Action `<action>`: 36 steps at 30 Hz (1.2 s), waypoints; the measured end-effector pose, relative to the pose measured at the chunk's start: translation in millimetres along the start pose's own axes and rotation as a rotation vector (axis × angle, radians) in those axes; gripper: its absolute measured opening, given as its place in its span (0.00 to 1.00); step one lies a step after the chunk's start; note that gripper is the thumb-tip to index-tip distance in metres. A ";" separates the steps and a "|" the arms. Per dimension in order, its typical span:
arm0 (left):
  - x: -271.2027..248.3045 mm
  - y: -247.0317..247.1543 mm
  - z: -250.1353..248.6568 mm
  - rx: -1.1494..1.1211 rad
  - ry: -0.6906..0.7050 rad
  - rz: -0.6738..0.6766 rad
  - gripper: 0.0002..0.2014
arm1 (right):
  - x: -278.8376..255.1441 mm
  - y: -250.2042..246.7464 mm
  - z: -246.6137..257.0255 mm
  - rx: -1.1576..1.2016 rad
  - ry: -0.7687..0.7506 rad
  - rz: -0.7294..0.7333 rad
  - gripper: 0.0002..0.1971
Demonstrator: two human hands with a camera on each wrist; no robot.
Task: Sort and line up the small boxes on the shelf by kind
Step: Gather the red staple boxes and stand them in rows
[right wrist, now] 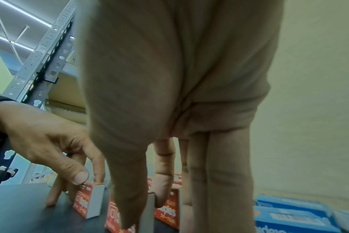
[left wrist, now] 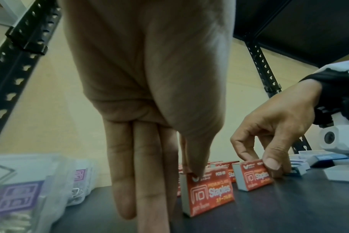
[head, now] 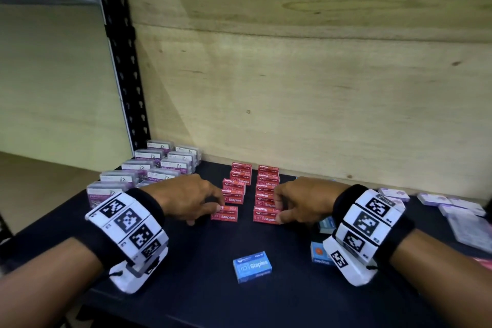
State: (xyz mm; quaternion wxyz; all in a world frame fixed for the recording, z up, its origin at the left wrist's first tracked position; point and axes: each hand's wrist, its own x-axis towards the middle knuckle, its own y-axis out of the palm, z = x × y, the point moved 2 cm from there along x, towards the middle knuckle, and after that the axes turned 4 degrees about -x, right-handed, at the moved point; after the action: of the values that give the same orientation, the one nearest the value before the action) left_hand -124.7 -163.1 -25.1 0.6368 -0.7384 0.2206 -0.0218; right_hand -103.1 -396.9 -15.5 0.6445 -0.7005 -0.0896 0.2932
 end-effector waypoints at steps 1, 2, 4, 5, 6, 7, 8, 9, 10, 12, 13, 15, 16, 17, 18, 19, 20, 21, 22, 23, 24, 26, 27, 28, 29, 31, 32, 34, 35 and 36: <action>1.0 -0.6 -1.6 0.009 0.004 -0.007 0.14 | 1.0 0.1 0.6 -0.006 -0.001 -0.006 0.11; 1.9 -1.2 -2.9 0.018 0.007 -0.016 0.14 | 1.9 0.1 1.3 -0.012 -0.003 -0.012 0.11; 3.9 -1.9 -5.3 0.028 0.015 -0.025 0.12 | 3.0 0.2 2.2 -0.018 -0.007 -0.018 0.11; 4.7 -2.1 -6.5 0.024 0.021 -0.024 0.11 | 3.4 0.1 2.3 -0.017 -0.008 -0.019 0.11; 5.6 -2.0 -7.2 0.016 0.026 -0.021 0.10 | 3.8 0.3 2.2 -0.016 -0.008 -0.020 0.11; 6.5 -1.9 -7.2 0.008 0.029 -0.020 0.09 | 4.0 0.5 1.9 -0.014 -0.009 -0.021 0.11; 7.3 -1.9 -7.1 0.000 0.031 -0.022 0.08 | 4.1 1.0 1.6 -0.012 -0.009 -0.022 0.11; 8.3 -1.8 -6.6 -0.004 0.031 -0.024 0.08 | 4.1 1.7 0.8 -0.011 -0.009 -0.024 0.11; 8.9 -1.5 -5.9 -0.004 0.028 -0.026 0.08 | 4.1 2.4 0.3 -0.009 -0.008 -0.026 0.11; 9.4 -0.7 -5.3 0.009 0.022 -0.027 0.10 | 3.5 3.3 -0.7 0.007 0.002 -0.026 0.13; 8.9 -0.5 -5.7 0.024 0.023 -0.031 0.11 | 3.3 3.9 -1.4 0.020 0.011 -0.021 0.15; 6.6 -0.7 -6.9 0.055 0.028 -0.046 0.13 | 2.1 4.7 -3.0 0.040 0.022 -0.012 0.17; 4.7 -1.1 -7.3 0.056 0.028 -0.052 0.14 | 0.7 5.1 -3.8 0.049 0.023 -0.011 0.18; 2.8 -1.6 -6.8 0.052 0.027 -0.056 0.15 | -0.7 5.4 -5.0 0.062 0.022 -0.011 0.19; 0.7 -2.2 -5.9 0.048 0.025 -0.058 0.16 | -2.9 5.6 -6.4 0.079 0.018 -0.011 0.19; -1.8 -2.7 -5.1 0.050 0.023 -0.058 0.16 | -6.5 5.2 -8.7 0.099 0.011 -0.011 0.19; -4.2 -2.9 -4.1 0.060 0.017 -0.062 0.17 | -10.4 4.3 -11.5 0.124 0.001 -0.009 0.19; -6.1 -4.2 -4.3 0.078 0.009 -0.076 0.18 | -15.3 2.7 -15.8 0.153 -0.009 -0.006 0.19; -8.0 -5.1 -4.7 0.103 -0.006 -0.097 0.18 | -20.4 0.9 -20.2 0.183 -0.021 -0.004 0.18; -9.9 -7.1 -7.2 0.135 -0.023 -0.123 0.19 | -25.4 -1.0 -25.7 0.207 -0.032 -0.013 0.16; -11.1 -9.9 -11.8 0.177 -0.041 -0.152 0.19 | -31.4 -3.3 -31.6 0.226 -0.041 -0.034 0.14; -10.3 -16.9 -26.4 0.244 -0.049 -0.216 0.18 | -43.0 -7.4 -48.1 0.266 -0.030 -0.082 0.11; -8.3 -20.6 -34.5 0.262 -0.033 -0.250 0.17 | -48.4 -9.3 -57.6 0.281 -0.012 -0.101 0.09; -5.2 -24.3 -43.4 0.273 -0.007 -0.284 0.15 | -54.5 -11.3 -68.0 0.288 0.011 -0.118 0.08; 0.0 -27.8 -54.7 0.280 0.027 -0.310 0.15 | -62.0 -13.0 -81.1 0.284 0.040 -0.136 0.08; 11.7 -31.6 -78.0 0.281 0.093 -0.323 0.15 | -77.7 -16.2 -108.1 0.245 0.108 -0.158 0.07; 17.8 -32.0 -89.1 0.276 0.121 -0.308 0.15 | -85.6 -17.2 -121.6 0.214 0.146 -0.160 0.06; 34.6 -32.2 -114.3 0.265 0.180 -0.270 0.16 | -104.4 -16.9 -150.5 0.162 0.241 -0.149 0.05; 42.8 -31.7 -125.1 0.263 0.208 -0.256 0.17 | -113.2 -16.3 -163.0 0.138 0.291 -0.141 0.05; 54.1 -31.4 -139.5 0.260 0.242 -0.243 0.17 | -125.3 -15.0 -177.2 0.112 0.352 -0.136 0.05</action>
State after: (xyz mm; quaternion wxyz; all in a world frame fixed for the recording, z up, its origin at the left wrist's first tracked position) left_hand -110.2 -309.2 17.5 0.6882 -0.6633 0.2002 -0.2153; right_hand -107.8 -608.4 35.4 0.7064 -0.6964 -0.0064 0.1266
